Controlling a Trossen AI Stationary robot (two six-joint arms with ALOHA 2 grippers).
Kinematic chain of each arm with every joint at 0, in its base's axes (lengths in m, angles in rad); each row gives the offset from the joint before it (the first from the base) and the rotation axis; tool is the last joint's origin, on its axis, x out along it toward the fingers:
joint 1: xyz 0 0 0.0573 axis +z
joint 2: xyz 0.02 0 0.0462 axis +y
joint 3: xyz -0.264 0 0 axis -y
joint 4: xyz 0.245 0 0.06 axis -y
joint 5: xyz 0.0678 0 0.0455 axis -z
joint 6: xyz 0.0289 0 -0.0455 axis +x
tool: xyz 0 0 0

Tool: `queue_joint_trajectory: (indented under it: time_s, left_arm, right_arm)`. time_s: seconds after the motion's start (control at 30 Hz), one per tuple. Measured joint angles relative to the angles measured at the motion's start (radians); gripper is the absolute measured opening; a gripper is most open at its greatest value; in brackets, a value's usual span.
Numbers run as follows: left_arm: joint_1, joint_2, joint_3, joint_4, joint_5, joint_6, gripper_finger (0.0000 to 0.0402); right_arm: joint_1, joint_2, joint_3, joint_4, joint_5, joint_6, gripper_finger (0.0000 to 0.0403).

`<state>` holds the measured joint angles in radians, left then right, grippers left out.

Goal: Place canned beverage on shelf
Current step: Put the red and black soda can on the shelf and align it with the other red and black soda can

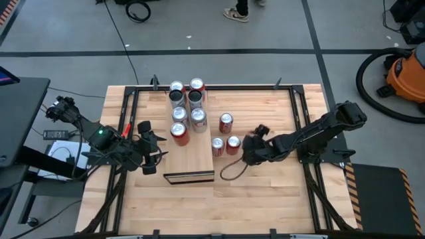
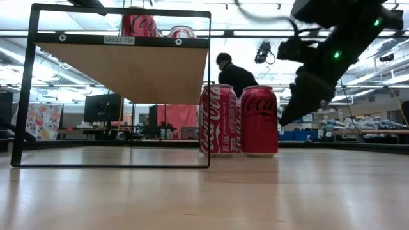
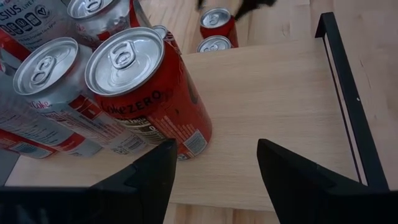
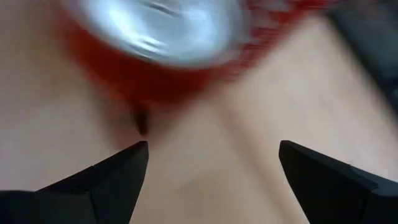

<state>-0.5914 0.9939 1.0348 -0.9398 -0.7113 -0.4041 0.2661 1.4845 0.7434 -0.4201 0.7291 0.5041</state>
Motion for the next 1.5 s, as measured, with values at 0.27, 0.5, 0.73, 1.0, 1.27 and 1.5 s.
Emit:
queue_joint_trajectory:
  time_s: [0.27, 0.5, 0.73, 1.0, 1.27, 1.5]
  left_arm:
    - [0.0, 0.0, 0.0, 0.0, 0.001, 0.005, 0.0233]
    - [0.0, 0.0, 0.0, 0.0, 0.002, -0.021, 0.0233]
    - [0.0, 0.0, 0.0, 0.0, 0.002, -0.017, 0.0233]
    - [0.0, 0.0, 0.0, 0.0, 0.002, -0.002, 0.0233]
    - [0.0, 0.0, 0.0, 0.0, 0.002, 0.0, 0.0233]
    - [0.0, 0.0, 0.0, 0.0, 0.002, -0.015, 0.0233]
  right_arm:
    - [-0.045, 0.0, 0.0, -0.09, 0.079, 0.039, 0.0371]
    - [-0.024, 0.0, 0.0, -0.052, -0.191, 0.035, 0.0371]
    - [0.008, 0.0, 0.001, 0.182, -0.141, -0.008, 0.0371]
    - [-0.026, 0.0, 0.001, 0.167, 0.025, -0.061, 0.0371]
    - [-0.034, 0.001, 0.001, -0.018, 0.211, -0.14, 0.0371]
    - [-0.054, 0.001, -0.014, -0.006, 0.019, -0.046, 0.0371]
